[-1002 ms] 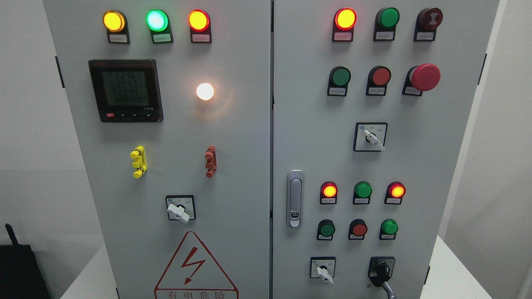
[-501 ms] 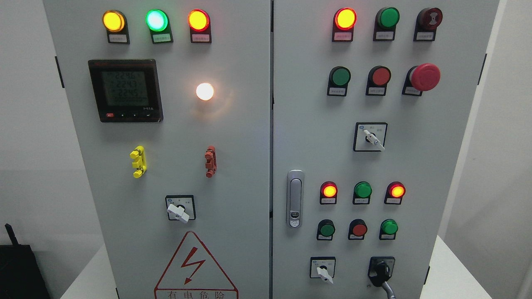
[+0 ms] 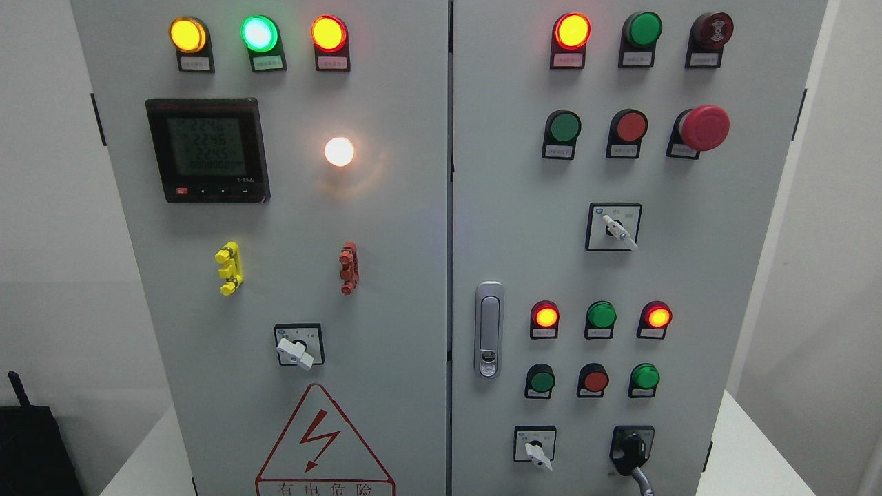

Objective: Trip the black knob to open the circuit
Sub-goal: 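Grip the black rotary knob with the right hand and twist it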

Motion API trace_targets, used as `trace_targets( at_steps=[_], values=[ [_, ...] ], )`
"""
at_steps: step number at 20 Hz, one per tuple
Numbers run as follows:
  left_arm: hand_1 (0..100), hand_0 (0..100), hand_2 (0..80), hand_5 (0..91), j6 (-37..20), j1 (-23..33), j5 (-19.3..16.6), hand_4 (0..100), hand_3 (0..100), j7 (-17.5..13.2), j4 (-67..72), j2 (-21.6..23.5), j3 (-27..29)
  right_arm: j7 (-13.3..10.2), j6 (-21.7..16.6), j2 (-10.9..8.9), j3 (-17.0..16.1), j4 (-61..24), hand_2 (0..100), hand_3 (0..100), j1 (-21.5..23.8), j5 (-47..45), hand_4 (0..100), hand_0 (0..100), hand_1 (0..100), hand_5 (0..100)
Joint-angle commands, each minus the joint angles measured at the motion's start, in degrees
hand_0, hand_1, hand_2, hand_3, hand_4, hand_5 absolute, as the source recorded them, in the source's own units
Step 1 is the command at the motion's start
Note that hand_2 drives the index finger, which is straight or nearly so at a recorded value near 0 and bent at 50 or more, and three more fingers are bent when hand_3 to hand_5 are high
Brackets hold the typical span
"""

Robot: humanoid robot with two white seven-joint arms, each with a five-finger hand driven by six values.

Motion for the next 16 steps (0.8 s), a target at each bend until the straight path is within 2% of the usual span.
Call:
trace_targets(
  at_steps=[1, 16],
  values=[
    [39, 12, 0.0, 0.0, -0.1, -0.1, 0.1, 0, 0, 0.0, 0.0, 0.0, 0.1, 1.4, -1.2, 0.33, 2.1, -2.1, 0, 100, -1.6, 0.0, 100, 0, 0, 98],
    [39, 12, 0.0, 0.0, -0.1, -0.1, 0.1, 0, 0, 0.0, 0.0, 0.0, 0.1, 1.3, -1.2, 0.41, 2.6, -2.4, 0, 100, -1.8, 0.0, 100, 0, 0, 98]
  ],
)
